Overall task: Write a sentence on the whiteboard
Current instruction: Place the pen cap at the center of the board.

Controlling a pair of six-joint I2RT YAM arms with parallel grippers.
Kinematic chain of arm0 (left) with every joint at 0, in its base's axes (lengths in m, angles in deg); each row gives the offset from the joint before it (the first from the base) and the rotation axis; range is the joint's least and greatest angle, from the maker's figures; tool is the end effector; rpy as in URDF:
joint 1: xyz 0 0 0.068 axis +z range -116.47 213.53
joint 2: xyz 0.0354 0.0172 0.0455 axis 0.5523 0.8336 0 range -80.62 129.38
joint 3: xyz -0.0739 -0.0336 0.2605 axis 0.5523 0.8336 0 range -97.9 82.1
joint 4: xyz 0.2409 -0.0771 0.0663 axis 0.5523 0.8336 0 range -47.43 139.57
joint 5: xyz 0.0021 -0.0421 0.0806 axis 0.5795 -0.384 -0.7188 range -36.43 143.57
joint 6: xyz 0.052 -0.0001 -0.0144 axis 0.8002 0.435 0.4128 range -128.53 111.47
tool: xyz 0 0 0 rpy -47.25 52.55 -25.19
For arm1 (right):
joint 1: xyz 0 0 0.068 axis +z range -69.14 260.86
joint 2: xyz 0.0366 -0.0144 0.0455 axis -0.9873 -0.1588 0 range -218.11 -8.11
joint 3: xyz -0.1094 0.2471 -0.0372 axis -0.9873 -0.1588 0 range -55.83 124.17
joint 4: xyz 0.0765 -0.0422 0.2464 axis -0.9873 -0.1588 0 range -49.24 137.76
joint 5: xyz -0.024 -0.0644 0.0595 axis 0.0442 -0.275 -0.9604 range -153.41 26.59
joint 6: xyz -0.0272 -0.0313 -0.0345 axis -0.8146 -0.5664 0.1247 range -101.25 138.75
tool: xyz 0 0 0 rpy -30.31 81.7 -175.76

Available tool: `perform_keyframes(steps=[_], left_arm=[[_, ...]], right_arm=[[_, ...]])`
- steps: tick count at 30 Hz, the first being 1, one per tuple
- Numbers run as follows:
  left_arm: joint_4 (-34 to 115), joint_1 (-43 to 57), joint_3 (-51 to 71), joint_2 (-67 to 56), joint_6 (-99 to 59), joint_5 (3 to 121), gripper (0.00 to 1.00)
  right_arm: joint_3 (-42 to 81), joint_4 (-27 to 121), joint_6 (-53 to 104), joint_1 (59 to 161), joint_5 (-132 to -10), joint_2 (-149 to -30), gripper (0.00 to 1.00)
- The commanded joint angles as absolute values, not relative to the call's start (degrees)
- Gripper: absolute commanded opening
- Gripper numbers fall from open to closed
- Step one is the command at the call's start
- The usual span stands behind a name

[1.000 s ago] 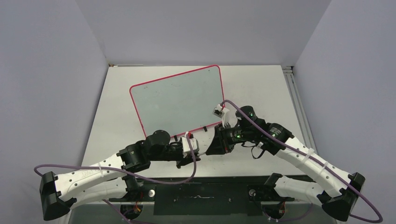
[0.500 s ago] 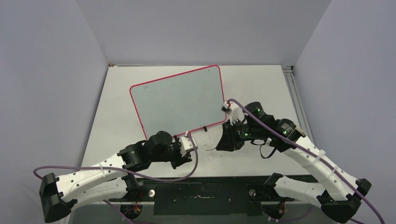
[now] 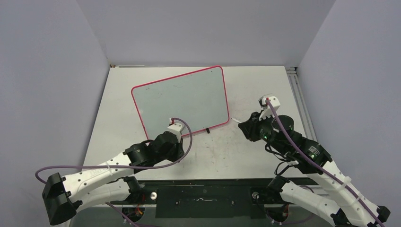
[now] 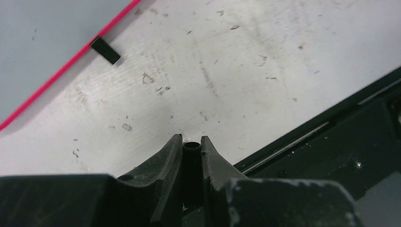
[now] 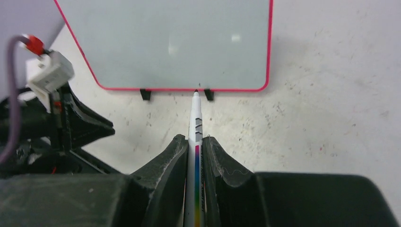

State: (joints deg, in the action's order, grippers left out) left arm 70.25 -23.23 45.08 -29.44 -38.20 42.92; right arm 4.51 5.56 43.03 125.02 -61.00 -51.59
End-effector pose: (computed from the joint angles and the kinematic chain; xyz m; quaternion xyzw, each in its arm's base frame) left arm 0.1084 -0.1537 0.2447 0.1761 0.8926 -0.2163 0.3541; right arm 0.1048 0.0996 0.3766 -0.1348 0.8341 0.2860 0.4520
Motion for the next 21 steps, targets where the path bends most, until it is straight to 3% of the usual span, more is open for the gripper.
perform_keyframes(steps=[1,13,21], left_arm=[[75.3,-23.0,44.9,-25.1,-50.2,35.2,0.0],[72.1,-22.9,48.1,-16.0,-54.1,34.1,0.0],[70.0,-22.9,49.2,-12.1,-53.6,35.2,0.07]], right_arm=[[2.4,16.4,42.9,124.7,-52.7,-47.4,0.05],[-3.6,20.8,46.5,124.7,-58.1,-44.7,0.05],[-5.7,20.9,47.1,124.7,-57.6,-44.4,0.05]])
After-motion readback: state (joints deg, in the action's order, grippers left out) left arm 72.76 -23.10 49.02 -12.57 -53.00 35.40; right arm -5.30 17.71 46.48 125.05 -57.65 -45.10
